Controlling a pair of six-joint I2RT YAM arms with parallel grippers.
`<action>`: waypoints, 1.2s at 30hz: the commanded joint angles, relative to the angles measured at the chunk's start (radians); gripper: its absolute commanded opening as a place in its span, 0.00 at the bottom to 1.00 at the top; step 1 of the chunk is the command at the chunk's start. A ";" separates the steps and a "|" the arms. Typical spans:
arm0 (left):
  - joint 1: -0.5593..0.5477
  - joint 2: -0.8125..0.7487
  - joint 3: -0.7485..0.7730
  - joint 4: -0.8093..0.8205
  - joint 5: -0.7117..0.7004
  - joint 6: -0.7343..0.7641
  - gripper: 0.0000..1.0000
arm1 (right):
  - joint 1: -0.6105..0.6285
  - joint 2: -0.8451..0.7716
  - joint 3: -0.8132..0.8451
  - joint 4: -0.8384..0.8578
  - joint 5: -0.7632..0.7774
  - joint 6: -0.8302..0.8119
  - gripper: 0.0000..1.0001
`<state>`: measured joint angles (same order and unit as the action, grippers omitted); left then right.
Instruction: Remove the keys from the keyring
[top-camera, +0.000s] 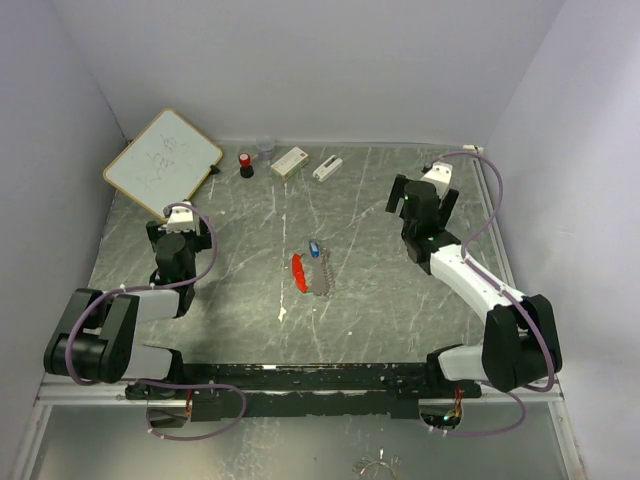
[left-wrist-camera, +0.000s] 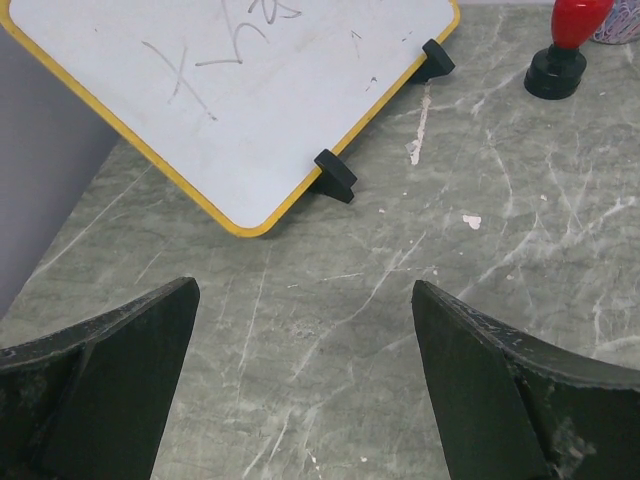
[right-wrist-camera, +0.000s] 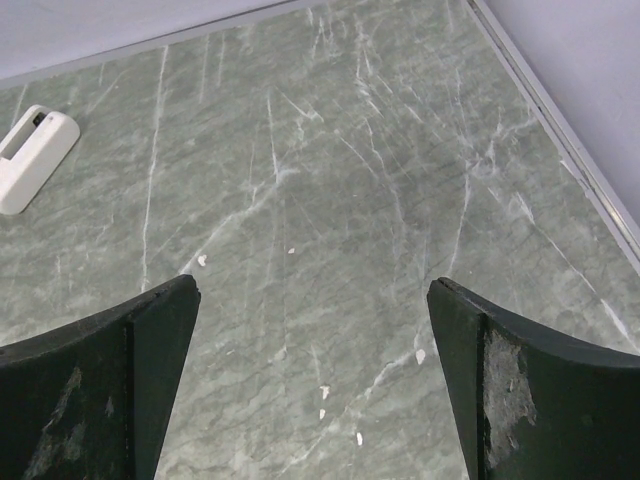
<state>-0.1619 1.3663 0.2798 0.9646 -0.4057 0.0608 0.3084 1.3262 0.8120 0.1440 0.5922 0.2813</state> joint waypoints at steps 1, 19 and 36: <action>-0.004 -0.026 0.010 -0.007 -0.002 0.013 1.00 | -0.007 0.010 0.048 -0.051 0.004 0.021 1.00; -0.020 -0.144 0.128 -0.210 0.006 -0.151 0.99 | 0.028 0.004 0.020 -0.063 -0.430 0.057 1.00; -0.060 -0.272 0.096 -0.282 -0.008 -0.198 0.99 | 0.353 0.316 0.170 -0.045 -0.377 -0.031 0.52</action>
<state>-0.2153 1.1267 0.3981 0.6754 -0.4332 -0.1234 0.6525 1.5875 0.9138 0.0753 0.2298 0.2623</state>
